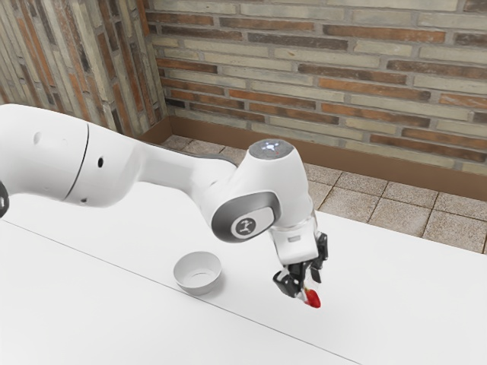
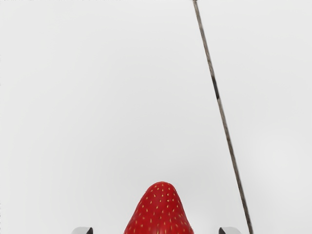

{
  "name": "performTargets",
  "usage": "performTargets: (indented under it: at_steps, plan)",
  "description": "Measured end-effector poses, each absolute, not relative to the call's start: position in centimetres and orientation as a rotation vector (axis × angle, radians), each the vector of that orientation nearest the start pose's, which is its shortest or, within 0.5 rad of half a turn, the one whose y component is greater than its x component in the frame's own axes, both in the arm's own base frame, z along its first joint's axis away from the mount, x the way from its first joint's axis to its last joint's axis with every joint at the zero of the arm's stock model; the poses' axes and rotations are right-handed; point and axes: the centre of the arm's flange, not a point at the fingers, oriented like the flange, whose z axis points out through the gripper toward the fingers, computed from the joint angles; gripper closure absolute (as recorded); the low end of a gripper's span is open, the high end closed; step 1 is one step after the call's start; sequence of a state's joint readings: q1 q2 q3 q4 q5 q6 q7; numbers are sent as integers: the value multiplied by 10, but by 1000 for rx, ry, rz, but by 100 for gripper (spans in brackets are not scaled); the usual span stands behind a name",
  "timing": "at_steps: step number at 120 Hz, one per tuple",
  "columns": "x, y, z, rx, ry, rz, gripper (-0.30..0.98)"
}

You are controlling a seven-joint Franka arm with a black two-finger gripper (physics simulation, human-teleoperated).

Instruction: Take strawberry from the bowl

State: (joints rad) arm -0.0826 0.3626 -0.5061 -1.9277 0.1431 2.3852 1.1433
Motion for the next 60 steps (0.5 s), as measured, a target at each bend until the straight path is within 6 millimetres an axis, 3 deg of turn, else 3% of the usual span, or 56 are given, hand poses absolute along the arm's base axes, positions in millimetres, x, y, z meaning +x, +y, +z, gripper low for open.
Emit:
performTargets:
  at_steps: [14,31,36,40,43,50,55,60]
  plan:
    - [536,-334,337,-1989,2448,-261,24]
    - [537,-330,339,-2014,2427,-267,12]
    - [540,-315,351,-2066,2377,-255,10]
    - [551,-266,374,-2199,2231,-218,9]
    - [561,-213,404,-2300,2080,-198,8]
    - [577,-73,510,-2490,1686,-259,6]
    - [574,25,563,-2603,1421,-267,5]
    - [557,110,590,-2707,1187,-238,4]
